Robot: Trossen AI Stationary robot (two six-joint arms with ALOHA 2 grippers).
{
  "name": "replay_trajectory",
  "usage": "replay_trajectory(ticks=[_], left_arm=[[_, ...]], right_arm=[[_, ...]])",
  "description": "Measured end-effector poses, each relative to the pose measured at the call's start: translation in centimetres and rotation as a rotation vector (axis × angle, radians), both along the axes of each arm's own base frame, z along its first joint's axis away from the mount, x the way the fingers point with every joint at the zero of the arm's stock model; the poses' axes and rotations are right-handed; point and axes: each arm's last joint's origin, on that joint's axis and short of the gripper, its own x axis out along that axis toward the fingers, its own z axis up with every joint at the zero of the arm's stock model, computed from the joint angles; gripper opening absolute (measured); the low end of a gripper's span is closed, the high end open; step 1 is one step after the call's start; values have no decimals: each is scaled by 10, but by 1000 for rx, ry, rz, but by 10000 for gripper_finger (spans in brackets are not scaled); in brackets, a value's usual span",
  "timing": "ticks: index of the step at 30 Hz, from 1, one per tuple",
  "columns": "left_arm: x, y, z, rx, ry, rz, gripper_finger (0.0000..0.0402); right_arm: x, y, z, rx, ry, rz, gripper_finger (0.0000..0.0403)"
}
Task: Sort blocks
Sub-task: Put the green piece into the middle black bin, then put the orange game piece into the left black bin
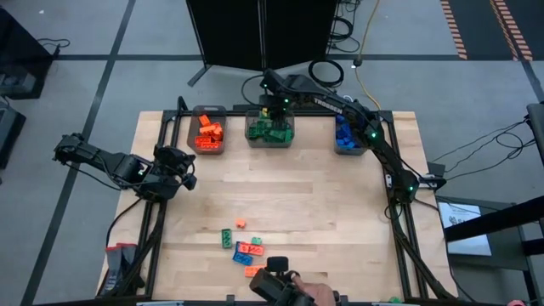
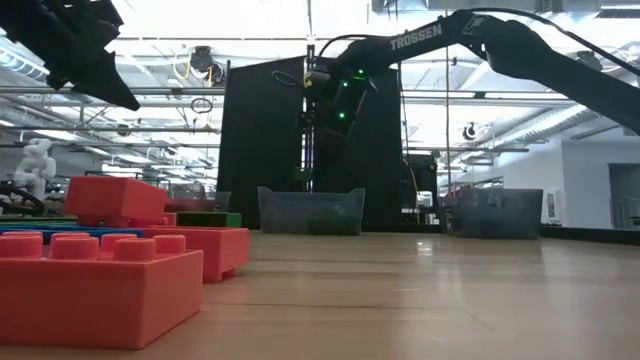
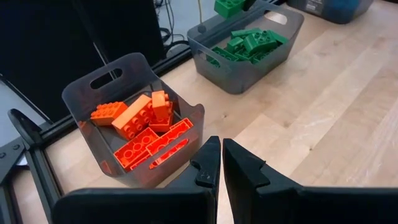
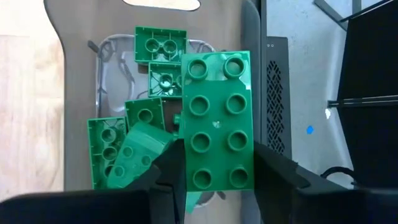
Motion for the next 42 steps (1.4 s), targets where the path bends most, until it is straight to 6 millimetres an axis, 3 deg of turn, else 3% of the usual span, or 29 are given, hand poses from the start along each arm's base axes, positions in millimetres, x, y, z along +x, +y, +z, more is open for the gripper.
replay_trajectory(ticks=[6,13,28,31,35,38,42], left_arm=[[0,0,0,2,0,1,23],[0,0,0,6,2,2,23],[-1,0,0,8,6,2,23],[-1,0,0,8,7,2,23],[-1,0,0,17,9,2,23],[-1,1,0,22,6,5,23],[-1,1,0,24,5,7,23]], right_arm=[[0,-1,0,-12,-7,9,125],[2,-2,0,-21,-23,9,181],[5,7,0,36,-31,1,114],[9,25,8,179,-90,60,114],[22,67,30,434,-220,169,115],[38,114,32,517,-216,278,113],[58,187,33,483,-193,466,106]])
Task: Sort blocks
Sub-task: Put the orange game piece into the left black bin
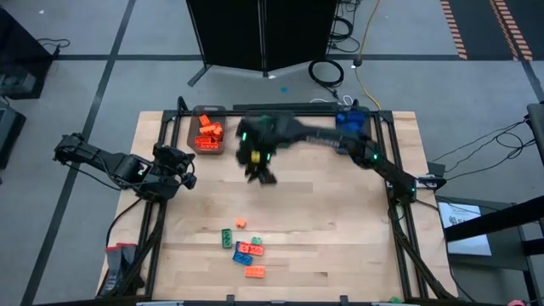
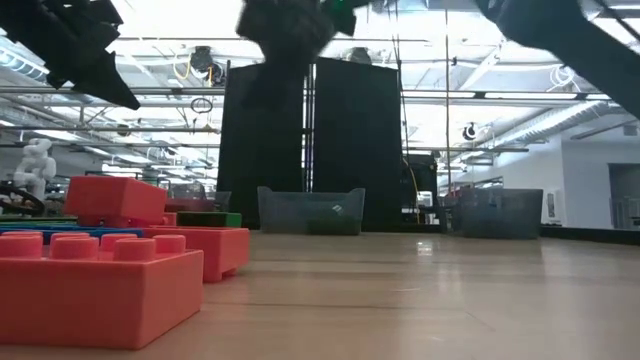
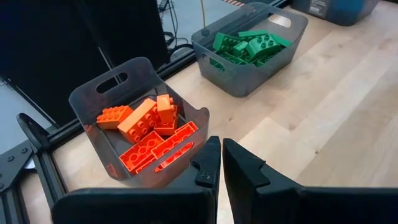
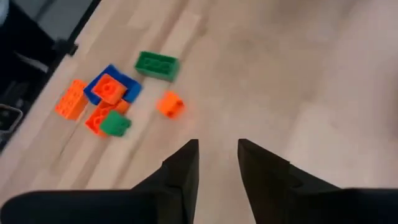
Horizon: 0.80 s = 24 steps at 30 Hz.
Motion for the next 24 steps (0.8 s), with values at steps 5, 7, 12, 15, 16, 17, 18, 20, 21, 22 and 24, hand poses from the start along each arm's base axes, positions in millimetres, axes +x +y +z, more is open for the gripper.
replay_trajectory(ticks=[5,7,12,15,16,17,18,20,21,22,24], left_arm=[[0,0,0,-3,-4,3,23],[0,0,0,-4,-4,3,23],[0,-1,-1,-29,5,-11,23],[0,-1,-1,-45,11,-20,23],[0,-1,-1,-48,11,-21,23],[0,-1,-1,-50,12,-22,23],[0,-1,-1,-54,14,-24,23],[0,-1,-1,-61,16,-28,23],[1,-2,-1,-63,15,-29,23],[1,-2,-1,-65,16,-31,23],[1,-2,-1,-72,17,-34,23]], right_arm=[[16,75,-2,-168,-48,62,105],[23,99,-6,-239,-78,49,110],[33,136,-6,-248,-149,-59,139],[35,148,-10,-178,-127,-142,166],[37,151,-13,-155,-123,-166,176],[38,153,-15,-135,-113,-186,186],[38,156,-19,-119,-85,-206,196],[41,161,-29,-86,-55,-241,214],[41,164,-34,-76,-34,-253,222],[42,166,-40,-67,-10,-265,229],[44,171,-48,-45,18,-290,240]])
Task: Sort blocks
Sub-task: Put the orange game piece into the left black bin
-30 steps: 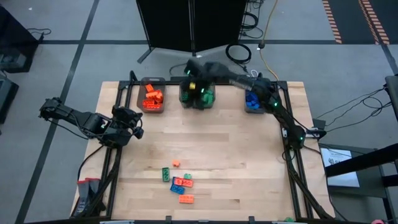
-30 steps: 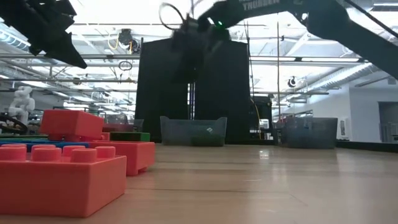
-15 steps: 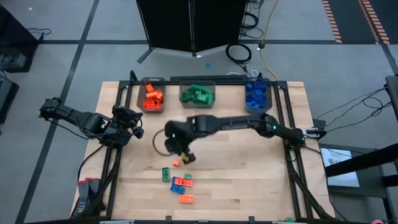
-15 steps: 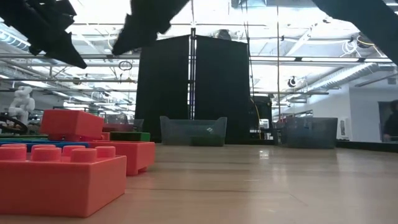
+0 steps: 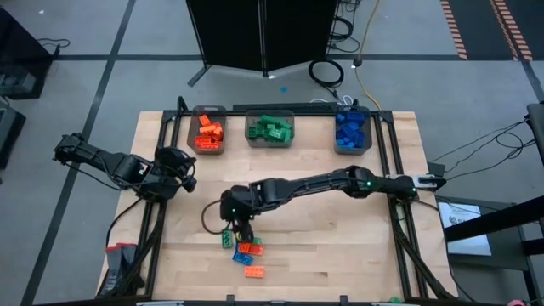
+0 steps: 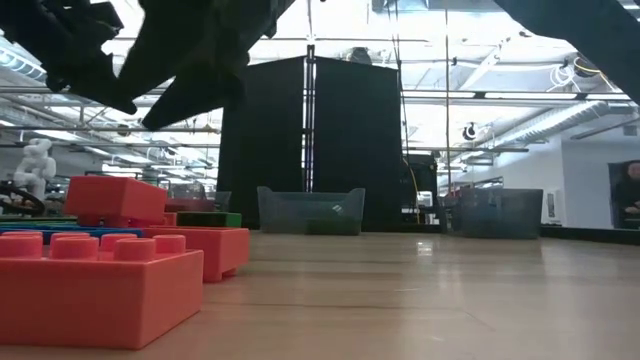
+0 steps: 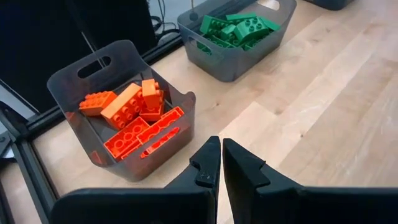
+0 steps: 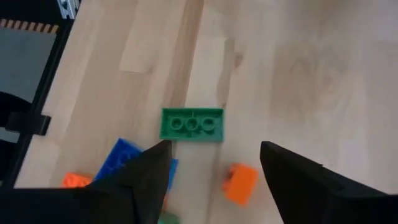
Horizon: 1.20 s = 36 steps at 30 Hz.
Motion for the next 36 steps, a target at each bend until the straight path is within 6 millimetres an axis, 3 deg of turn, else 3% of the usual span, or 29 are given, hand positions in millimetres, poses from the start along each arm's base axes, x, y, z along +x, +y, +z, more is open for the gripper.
replay_trajectory(ticks=[20,36], left_arm=[[1,-1,-1,-23,19,-17,23],[5,-3,-4,-18,50,-23,23]], right_arm=[[5,2,-56,-34,177,-169,251],[11,-6,-86,-27,217,-212,248]])
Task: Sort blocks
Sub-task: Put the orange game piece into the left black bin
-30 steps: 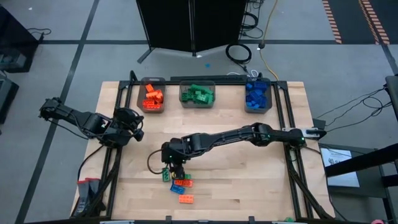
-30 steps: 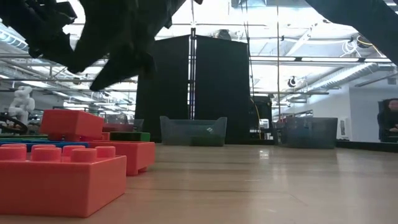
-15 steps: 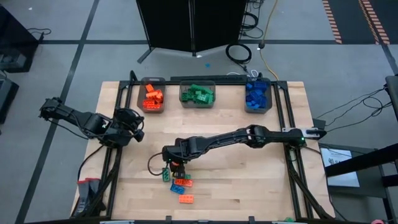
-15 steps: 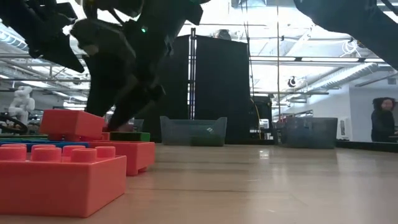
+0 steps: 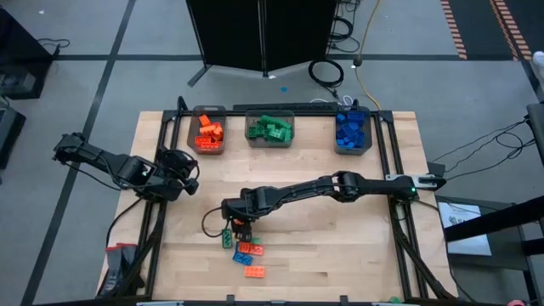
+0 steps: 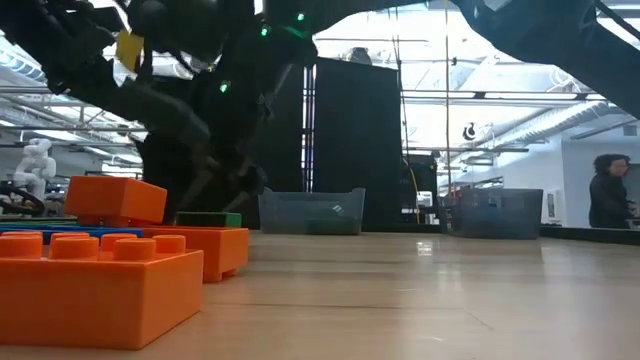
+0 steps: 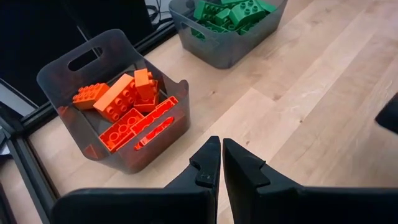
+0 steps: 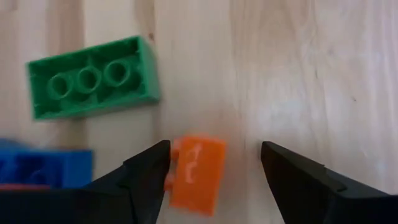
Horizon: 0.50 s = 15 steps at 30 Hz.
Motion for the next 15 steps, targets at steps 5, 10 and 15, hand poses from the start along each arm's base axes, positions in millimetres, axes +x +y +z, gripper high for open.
replay_trajectory(ticks=[5,10,15], left_arm=[[0,0,0,-4,-3,3,23],[1,0,0,-2,2,3,23],[1,0,0,-1,3,2,23]], right_arm=[[1,-2,-9,-2,14,-3,221],[0,-2,-9,-16,22,4,169],[0,-3,-9,-14,30,1,79]])
